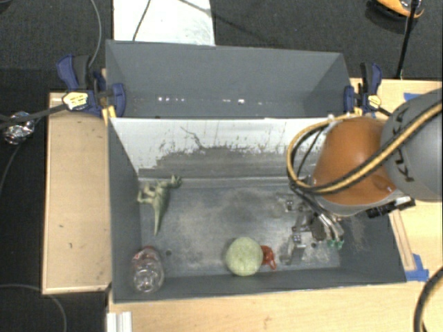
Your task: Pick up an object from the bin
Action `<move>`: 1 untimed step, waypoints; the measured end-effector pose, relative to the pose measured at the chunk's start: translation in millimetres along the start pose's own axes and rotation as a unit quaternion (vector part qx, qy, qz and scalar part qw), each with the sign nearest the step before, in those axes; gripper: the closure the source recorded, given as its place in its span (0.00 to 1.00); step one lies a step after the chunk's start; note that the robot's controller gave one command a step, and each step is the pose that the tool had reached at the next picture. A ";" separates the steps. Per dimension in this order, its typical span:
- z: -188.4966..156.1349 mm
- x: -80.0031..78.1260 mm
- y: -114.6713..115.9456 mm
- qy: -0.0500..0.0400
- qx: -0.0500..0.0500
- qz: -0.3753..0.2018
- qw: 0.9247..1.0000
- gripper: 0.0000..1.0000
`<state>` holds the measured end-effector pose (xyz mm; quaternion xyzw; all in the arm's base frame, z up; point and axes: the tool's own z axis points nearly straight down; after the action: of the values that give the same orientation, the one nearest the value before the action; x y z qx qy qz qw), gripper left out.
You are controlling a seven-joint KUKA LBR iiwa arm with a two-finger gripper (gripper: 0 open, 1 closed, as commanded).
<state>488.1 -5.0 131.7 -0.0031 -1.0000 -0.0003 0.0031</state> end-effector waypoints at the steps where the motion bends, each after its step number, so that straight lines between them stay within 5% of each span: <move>1: -4.0 -2.0 0.0 -0.004 0.000 0.000 1.000 0.00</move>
Offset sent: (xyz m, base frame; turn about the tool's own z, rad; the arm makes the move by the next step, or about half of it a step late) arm 0.0526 0.0448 -0.0562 -0.2991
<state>490.1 -5.0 135.6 -0.0030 -1.0000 -0.0002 -0.0011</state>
